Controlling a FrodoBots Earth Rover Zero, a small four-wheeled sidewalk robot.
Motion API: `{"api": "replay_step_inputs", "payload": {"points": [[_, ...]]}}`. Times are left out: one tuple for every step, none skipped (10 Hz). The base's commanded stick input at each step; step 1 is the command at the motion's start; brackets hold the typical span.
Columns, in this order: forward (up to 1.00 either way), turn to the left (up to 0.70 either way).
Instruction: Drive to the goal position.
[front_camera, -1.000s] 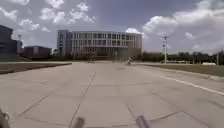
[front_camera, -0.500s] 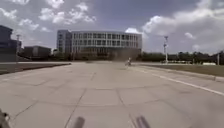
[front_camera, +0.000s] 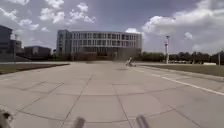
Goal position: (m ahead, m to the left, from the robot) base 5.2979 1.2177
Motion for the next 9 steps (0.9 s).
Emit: {"api": "replay_step_inputs", "payload": {"points": [[0.7,0.0],[0.7,0.0],[0.7,0.0],[0.7,0.0],[0.7,0.0],[0.7,0.0],[0.7,0.0],[0.7,0.0],[0.7,0.0]]}}
